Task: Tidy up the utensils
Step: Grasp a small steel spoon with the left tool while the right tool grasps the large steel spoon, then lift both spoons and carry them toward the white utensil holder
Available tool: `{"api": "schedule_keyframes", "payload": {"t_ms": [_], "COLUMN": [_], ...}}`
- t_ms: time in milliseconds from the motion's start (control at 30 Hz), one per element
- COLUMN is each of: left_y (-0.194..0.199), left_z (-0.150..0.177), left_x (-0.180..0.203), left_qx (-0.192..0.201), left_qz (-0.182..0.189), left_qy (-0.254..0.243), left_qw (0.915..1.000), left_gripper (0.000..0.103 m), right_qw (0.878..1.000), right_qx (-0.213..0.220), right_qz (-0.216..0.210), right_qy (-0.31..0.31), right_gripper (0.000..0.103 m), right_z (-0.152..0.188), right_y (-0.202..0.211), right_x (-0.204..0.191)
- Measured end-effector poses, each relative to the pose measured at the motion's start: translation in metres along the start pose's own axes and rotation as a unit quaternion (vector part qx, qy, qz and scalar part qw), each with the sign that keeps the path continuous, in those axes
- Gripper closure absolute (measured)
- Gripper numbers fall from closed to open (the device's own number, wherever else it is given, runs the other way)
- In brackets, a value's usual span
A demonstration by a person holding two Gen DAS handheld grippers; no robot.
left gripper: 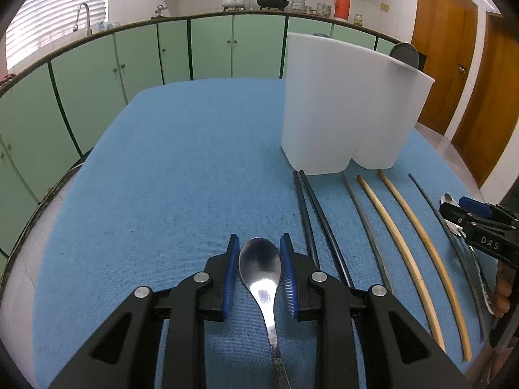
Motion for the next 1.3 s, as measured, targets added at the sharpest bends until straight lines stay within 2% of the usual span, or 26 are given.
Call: {"api": "schedule_keyframes", "payload": {"t_ms": [167, 367, 767, 833, 900, 1067, 1300], "left_y": [0.0, 0.001, 0.0, 0.0, 0.0, 0.004, 0.024], "left_z": [0.0, 0.0, 0.001, 0.001, 0.001, 0.001, -0.004], "left_x": [0.0, 0.002, 0.002, 0.001, 0.001, -0.001, -0.003], "left_qx": [0.0, 0.001, 0.001, 0.001, 0.0, 0.005, 0.041], "left_qz": [-0.003, -0.005, -0.001, 0.0, -0.001, -0.003, 0.005], "left_qy": [-0.002, -0.004, -0.003, -0.002, -0.003, -0.003, 0.003], "left_qw": [1.0, 1.0, 1.0, 1.0, 1.0, 1.0, 0.9991], "left_gripper": [0.078, 0.078, 0.078, 0.078, 0.078, 0.078, 0.078], "right_qw": [1.0, 1.0, 0.999, 0.999, 0.999, 1.0, 0.998], "right_qx": [0.0, -0.019, -0.025, -0.03, -0.03, -0.022, 0.048], "right_qz": [-0.003, 0.003, 0.045, 0.032, 0.027, 0.007, -0.048], "right_qy": [0.003, -0.001, 0.015, 0.006, 0.001, -0.004, -0.016], "right_gripper": [0.044, 0.047, 0.047, 0.053, 0.067, 0.068, 0.068], "right_z": [0.0, 0.004, 0.003, 0.004, 0.004, 0.004, -0.003], "right_y": [0.01, 0.003, 0.007, 0.006, 0.007, 0.013, 0.049], "right_x": [-0.007, -0.007, -0.021, -0.022, -0.023, -0.019, -0.011]}}
Point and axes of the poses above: each gripper's, at about its wrist camera, not at the fingertips, and y roughly against the way its jaws point, x to its right, z to its underside, the point moved 5 cm from there along -y, roughly the way its jaws point, and after that the axes turned 1 degree about x, right-handed, at the moved point
